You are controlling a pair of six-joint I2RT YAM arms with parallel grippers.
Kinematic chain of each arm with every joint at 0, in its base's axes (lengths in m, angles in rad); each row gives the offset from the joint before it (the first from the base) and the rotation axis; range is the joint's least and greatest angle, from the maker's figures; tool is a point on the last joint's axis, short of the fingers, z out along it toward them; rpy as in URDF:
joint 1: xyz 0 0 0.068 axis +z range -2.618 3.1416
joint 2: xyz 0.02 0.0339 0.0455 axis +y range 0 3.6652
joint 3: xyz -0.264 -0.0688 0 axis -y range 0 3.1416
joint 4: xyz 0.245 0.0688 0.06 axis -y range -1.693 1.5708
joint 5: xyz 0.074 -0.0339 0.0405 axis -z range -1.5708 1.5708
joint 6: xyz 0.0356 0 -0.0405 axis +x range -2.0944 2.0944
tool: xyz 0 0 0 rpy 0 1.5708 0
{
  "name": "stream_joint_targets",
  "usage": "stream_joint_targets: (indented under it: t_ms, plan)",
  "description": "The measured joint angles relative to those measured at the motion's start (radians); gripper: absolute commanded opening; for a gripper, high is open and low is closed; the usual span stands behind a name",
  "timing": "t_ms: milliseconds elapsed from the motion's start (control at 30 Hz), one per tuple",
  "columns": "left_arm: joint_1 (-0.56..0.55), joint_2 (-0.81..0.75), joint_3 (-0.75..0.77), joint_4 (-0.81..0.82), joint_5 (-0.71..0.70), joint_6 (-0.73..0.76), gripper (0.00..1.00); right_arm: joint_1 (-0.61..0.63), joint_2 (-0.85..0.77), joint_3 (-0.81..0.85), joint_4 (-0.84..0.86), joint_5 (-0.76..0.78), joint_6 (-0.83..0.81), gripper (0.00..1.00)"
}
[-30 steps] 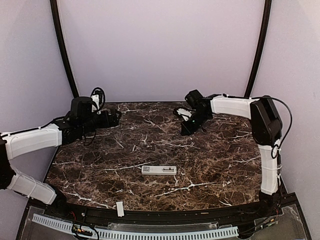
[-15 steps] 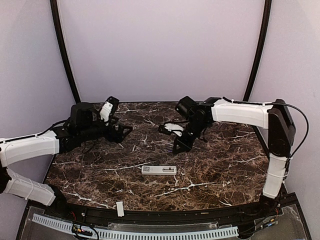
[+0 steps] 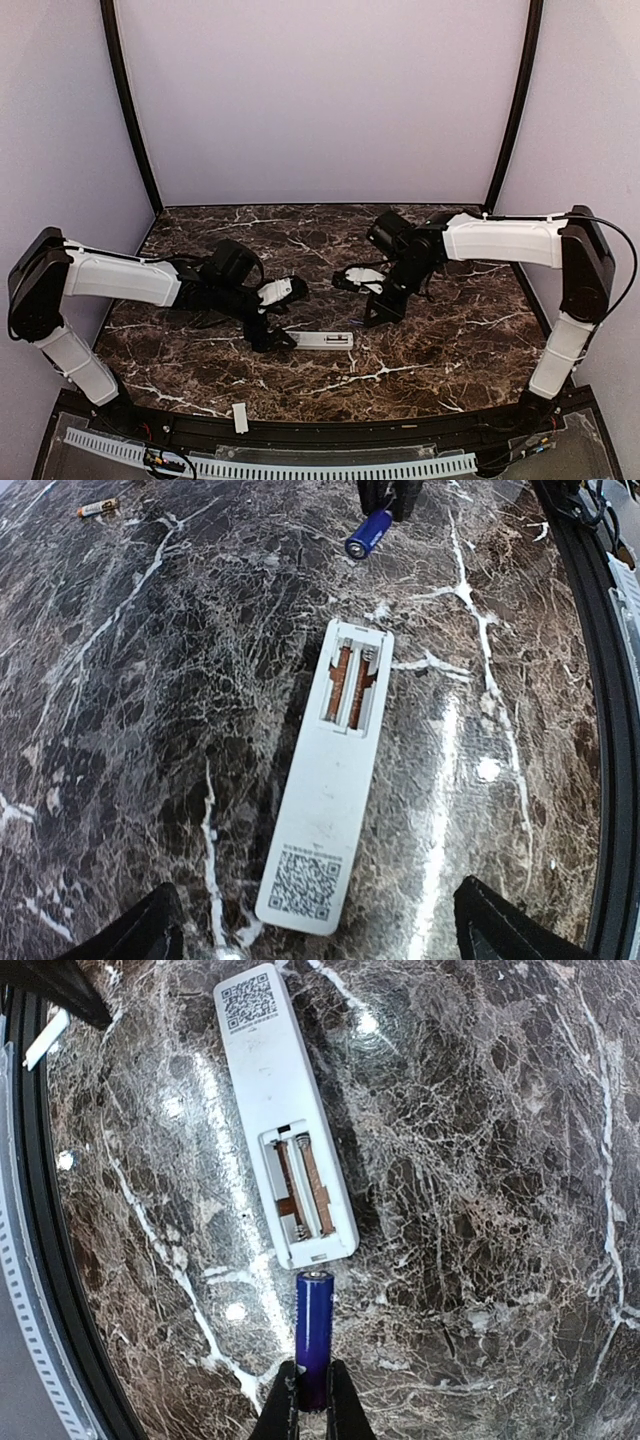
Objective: Load the batteries into the remote control
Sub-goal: Move the remote control without the battery cover to the center of the board.
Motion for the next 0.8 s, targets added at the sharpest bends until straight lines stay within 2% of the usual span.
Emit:
stream_joint_targets:
  t_ms: [100, 300, 433, 800]
  plan:
    - [0.000, 0.086, 0.051, 0.008, 0.014, 0.031, 0.92, 0.000, -0.045, -0.064, 0.042, 0.006, -0.032, 0.00]
    - [0.000, 0.152, 0.061, 0.026, 0.023, 0.058, 0.88, 0.000, -0.212, -0.241, 0.167, -0.005, -0.137, 0.00]
    - [0.000, 0.193, 0.073, 0.037, 0.018, 0.064, 0.79, 0.000, -0.259, -0.272, 0.224, -0.011, -0.195, 0.00]
    - [-0.023, 0.280, 0.152, -0.026, 0.039, 0.110, 0.50, 0.000, -0.232, -0.271, 0.254, 0.009, -0.251, 0.00]
